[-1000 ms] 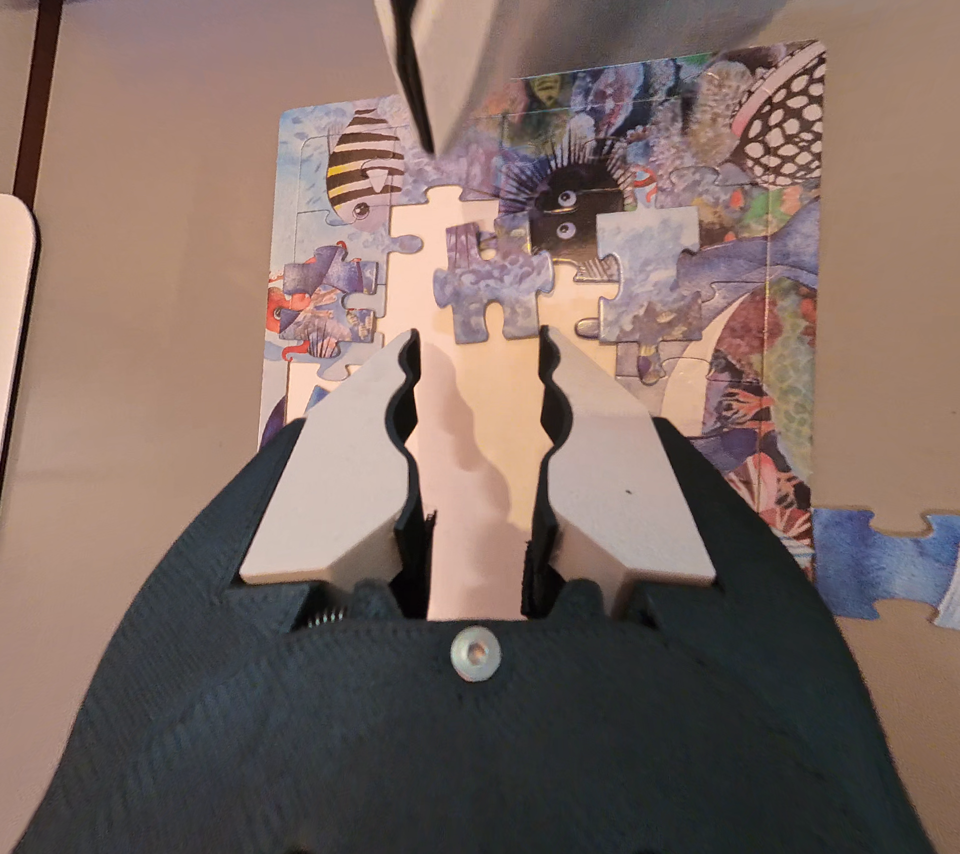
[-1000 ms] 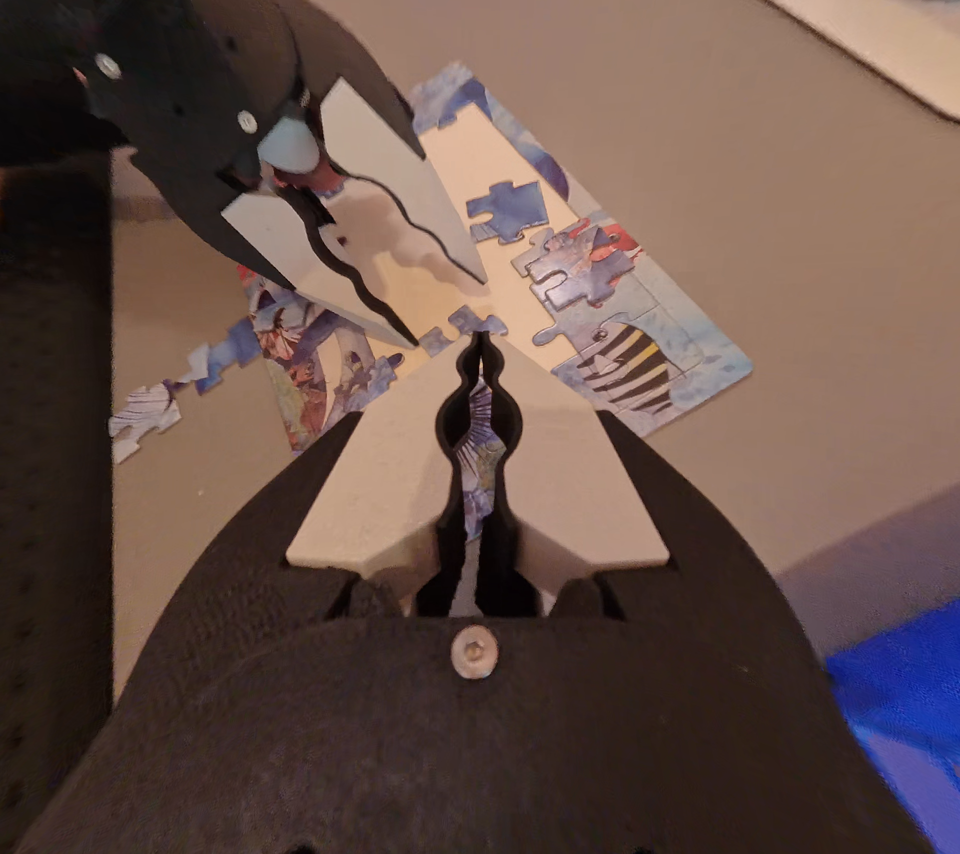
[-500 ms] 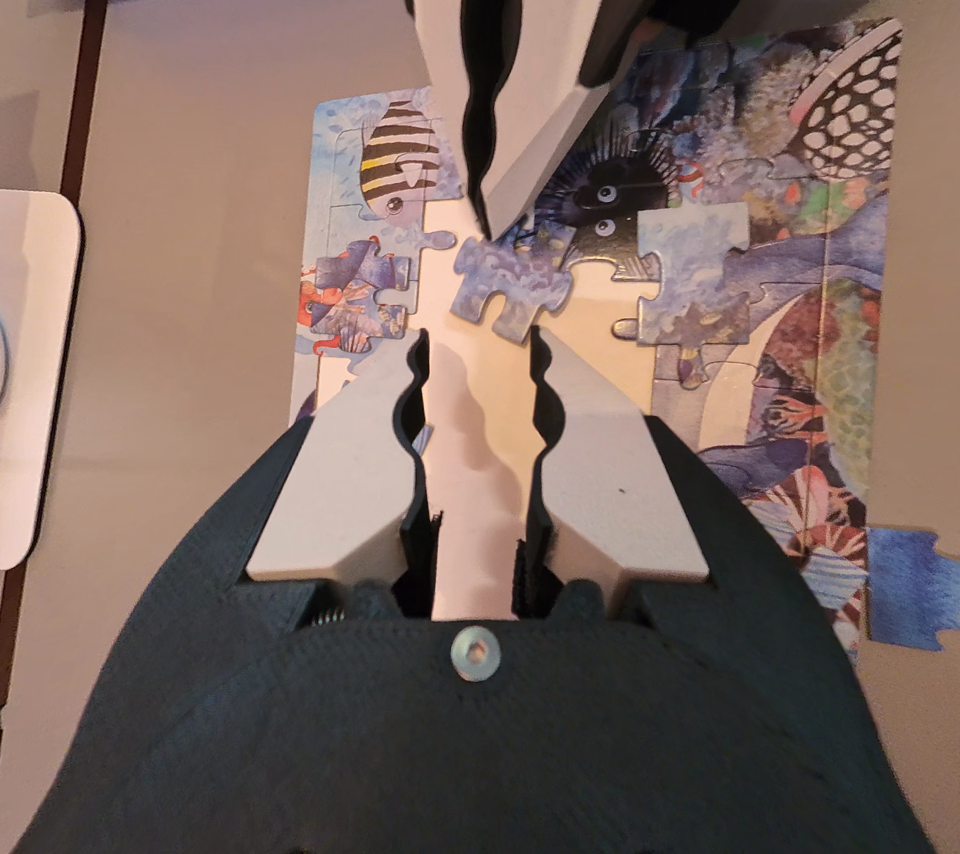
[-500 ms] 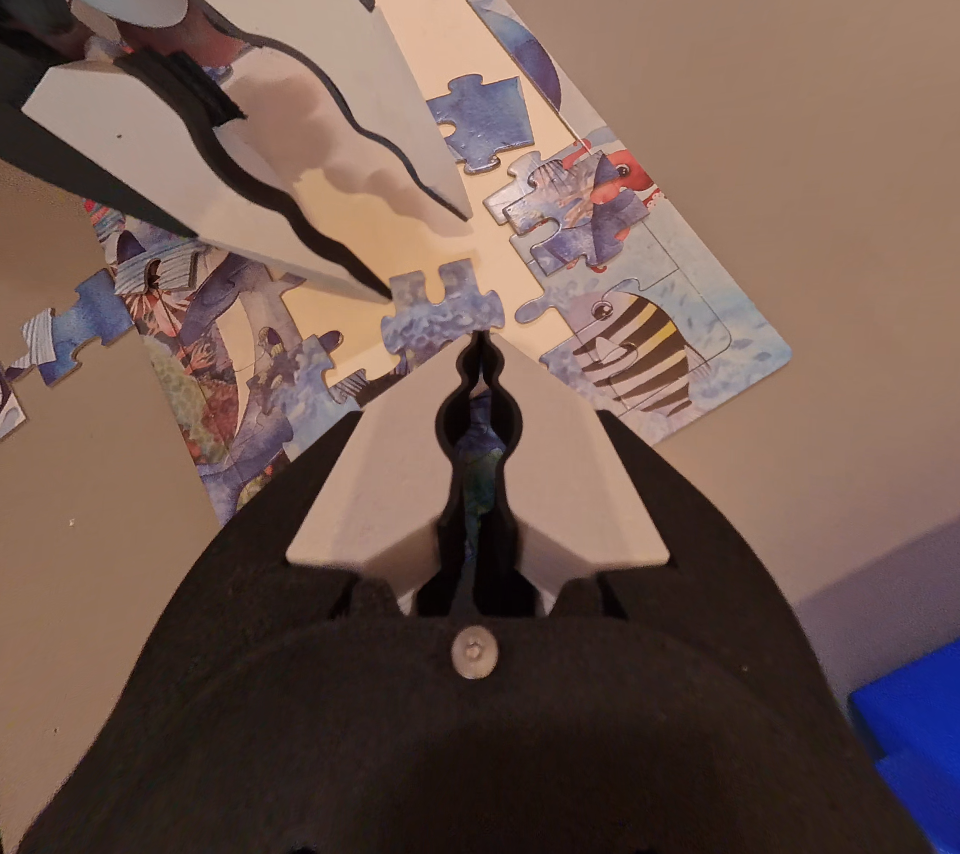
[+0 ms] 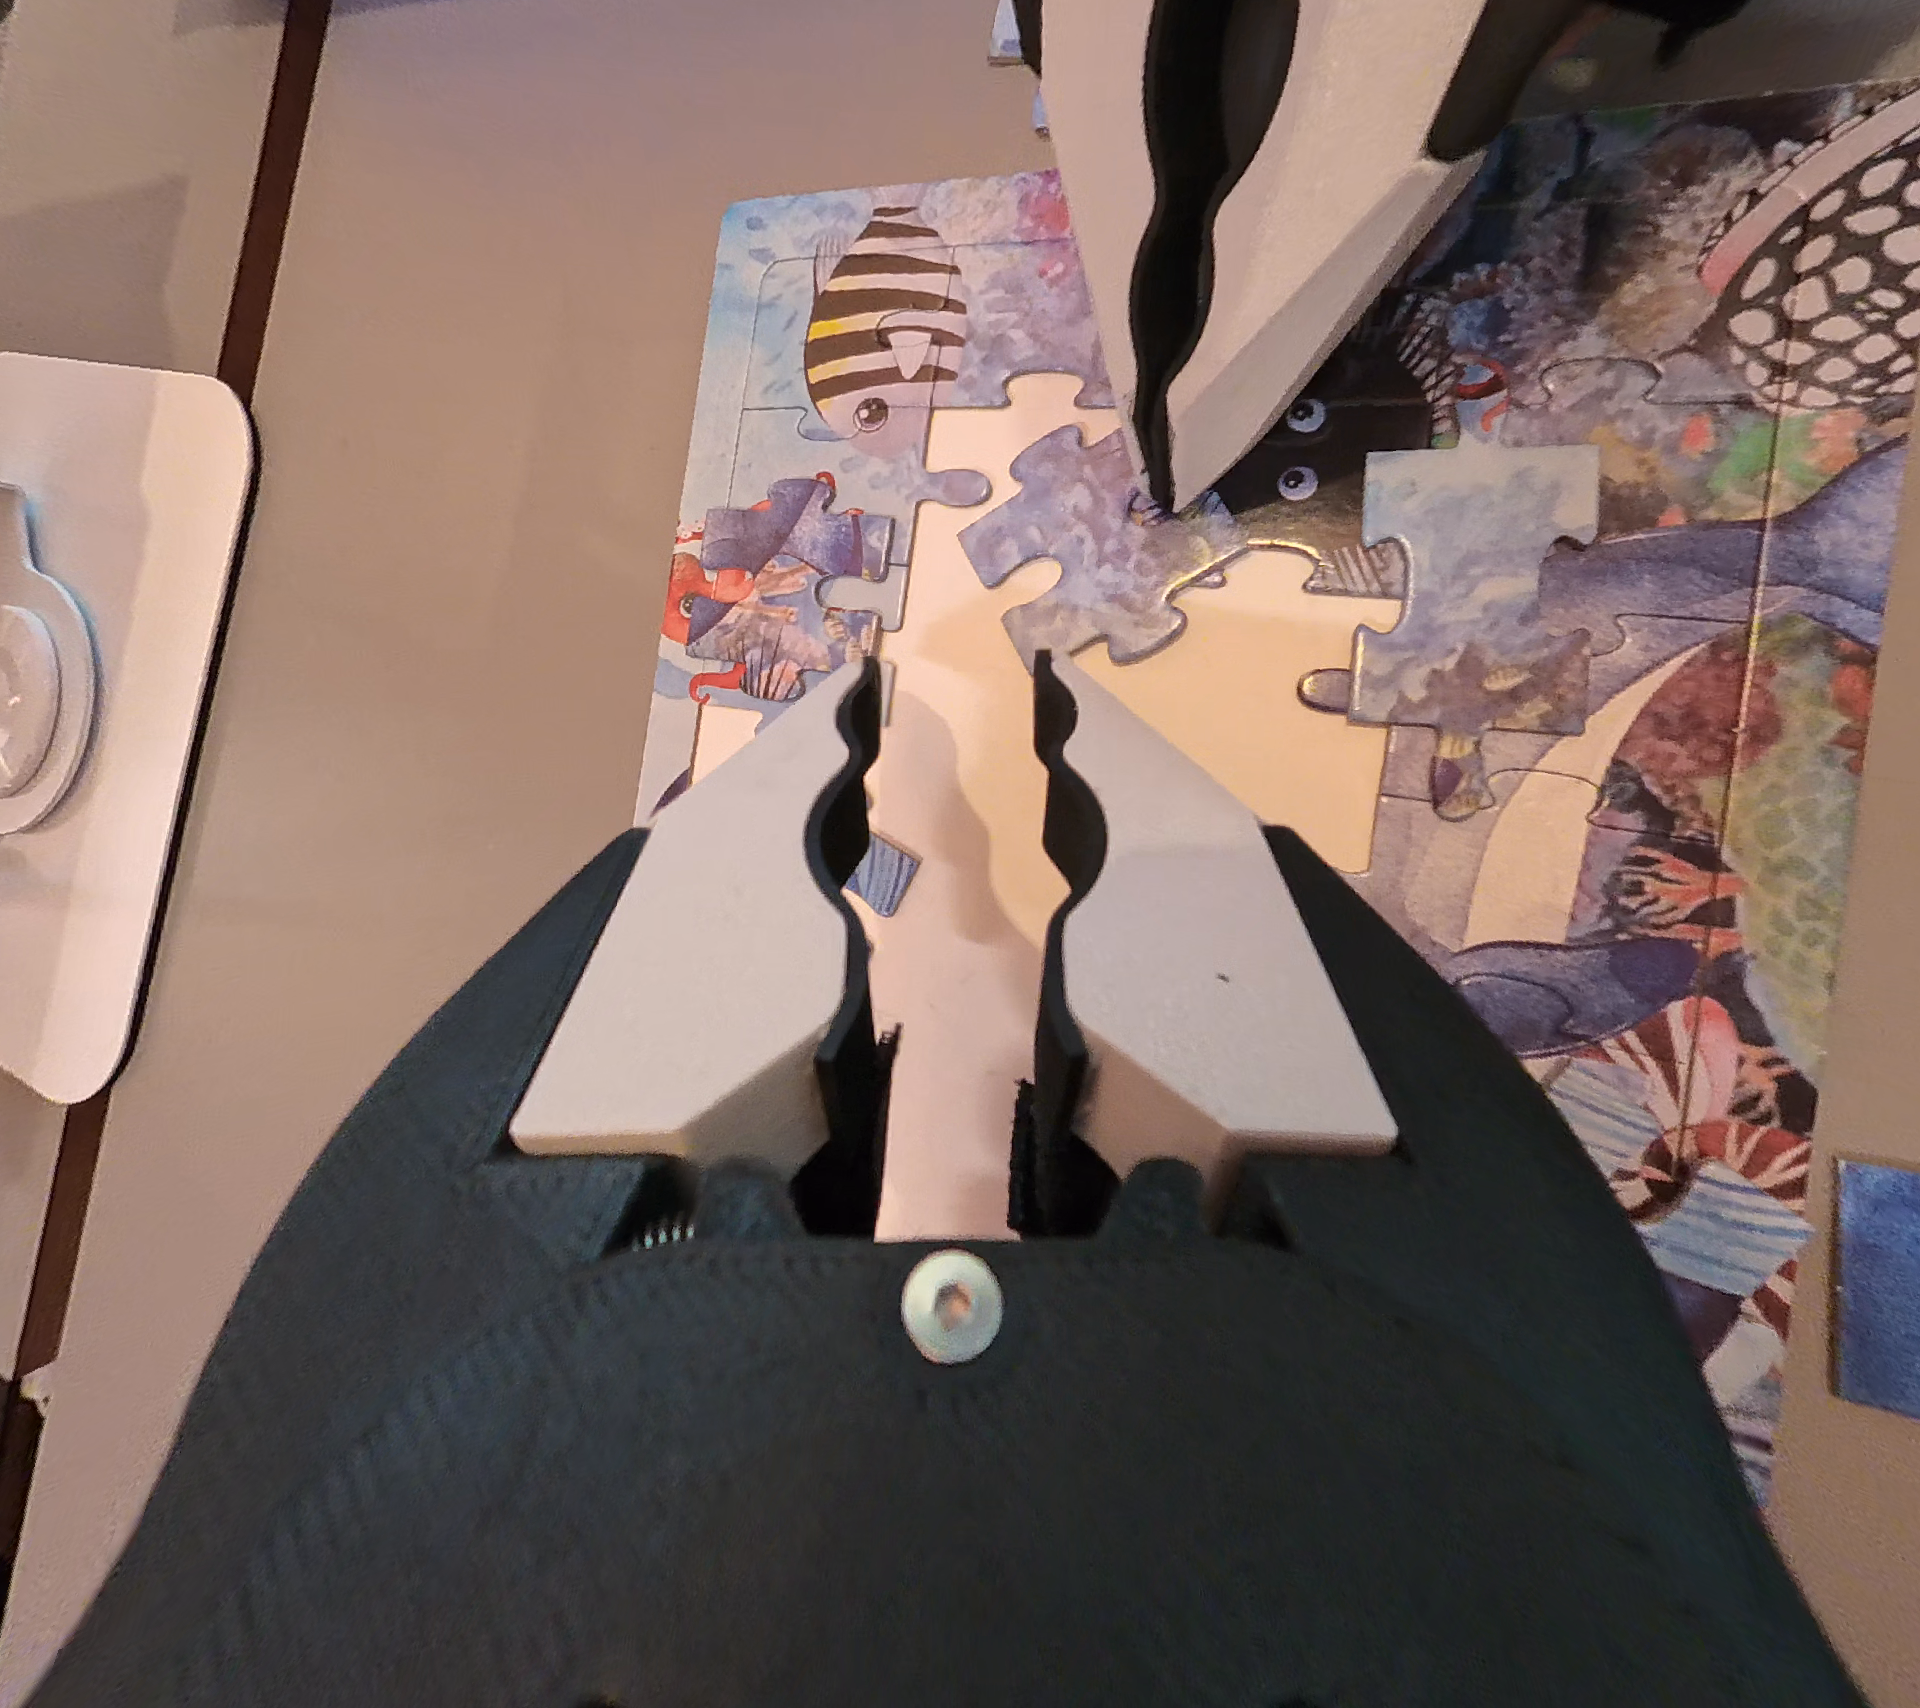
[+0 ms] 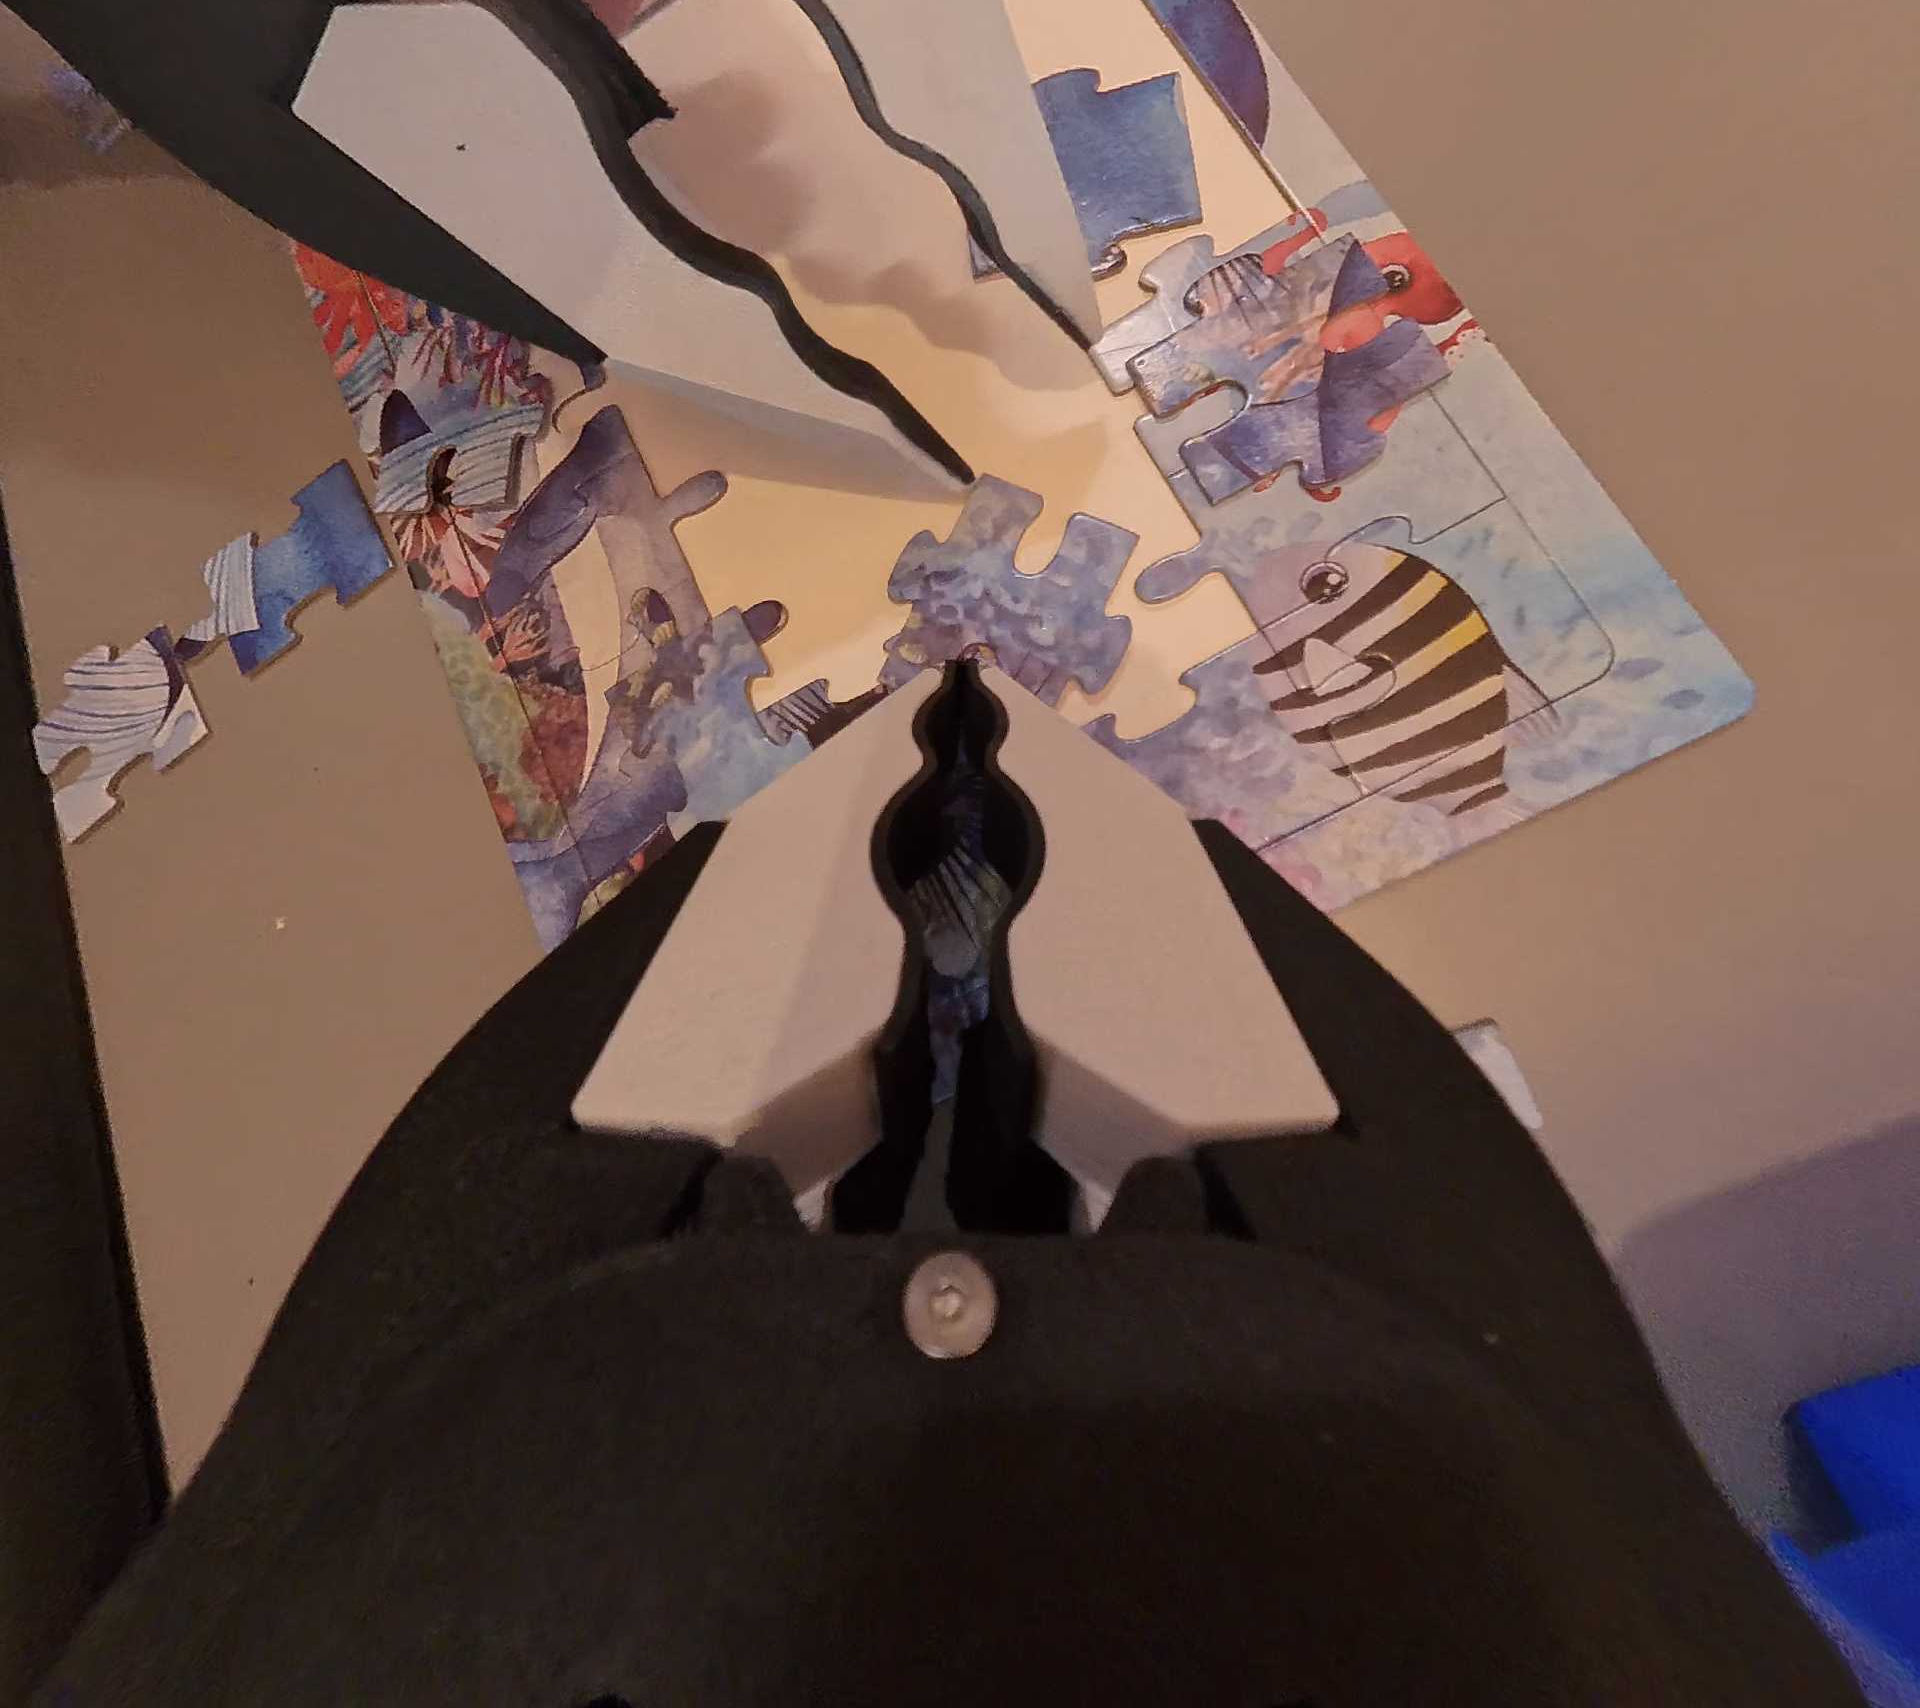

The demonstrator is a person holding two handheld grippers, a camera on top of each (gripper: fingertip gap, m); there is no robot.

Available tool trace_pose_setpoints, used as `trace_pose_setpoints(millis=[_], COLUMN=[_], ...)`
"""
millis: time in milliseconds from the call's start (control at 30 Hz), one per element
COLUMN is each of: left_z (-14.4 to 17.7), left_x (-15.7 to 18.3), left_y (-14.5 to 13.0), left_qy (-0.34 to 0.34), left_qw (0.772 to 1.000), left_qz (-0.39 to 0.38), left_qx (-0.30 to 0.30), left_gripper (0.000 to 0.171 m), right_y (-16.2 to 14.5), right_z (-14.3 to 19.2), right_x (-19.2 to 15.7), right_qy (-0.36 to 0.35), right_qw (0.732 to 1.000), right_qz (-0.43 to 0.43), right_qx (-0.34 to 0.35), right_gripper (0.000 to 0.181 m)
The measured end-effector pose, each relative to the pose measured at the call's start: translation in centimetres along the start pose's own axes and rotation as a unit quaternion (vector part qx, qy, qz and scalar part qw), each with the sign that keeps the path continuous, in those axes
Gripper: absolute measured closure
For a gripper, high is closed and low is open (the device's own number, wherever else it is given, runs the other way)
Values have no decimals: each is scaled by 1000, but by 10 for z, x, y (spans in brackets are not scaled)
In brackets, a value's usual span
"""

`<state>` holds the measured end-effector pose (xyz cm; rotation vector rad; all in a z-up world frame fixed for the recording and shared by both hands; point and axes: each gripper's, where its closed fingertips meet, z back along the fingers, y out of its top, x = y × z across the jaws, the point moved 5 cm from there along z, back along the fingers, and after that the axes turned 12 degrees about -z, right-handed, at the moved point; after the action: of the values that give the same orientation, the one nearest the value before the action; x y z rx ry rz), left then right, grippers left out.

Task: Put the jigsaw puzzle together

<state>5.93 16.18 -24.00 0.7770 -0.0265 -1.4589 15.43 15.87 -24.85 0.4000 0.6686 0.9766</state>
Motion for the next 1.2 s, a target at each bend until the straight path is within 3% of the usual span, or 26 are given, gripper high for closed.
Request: trace_pose_setpoints(millis=[300,500,700,1200], left_z=[9,2,-1,-3], left_x=[5,20,17,25], left_y=[2,4,6,8], left_qy=[-25,-51,-48,-32], left_qw=[1000,999,998,999], left_qz=[9,9,34,10], left_qx=[3,2,6,7], left_gripper=[141,142,143,171], right_y=[0,10,-1,-3], right_z=[5,25,7,3], right_x=[5,15,14,7], right_qy=[2,27,29,47], right_qw=[1000,994,997,997], right_qz=[-24,-78,-63,-57], right_qx=[5,70,25,15], right_gripper=[181,181,180,181])
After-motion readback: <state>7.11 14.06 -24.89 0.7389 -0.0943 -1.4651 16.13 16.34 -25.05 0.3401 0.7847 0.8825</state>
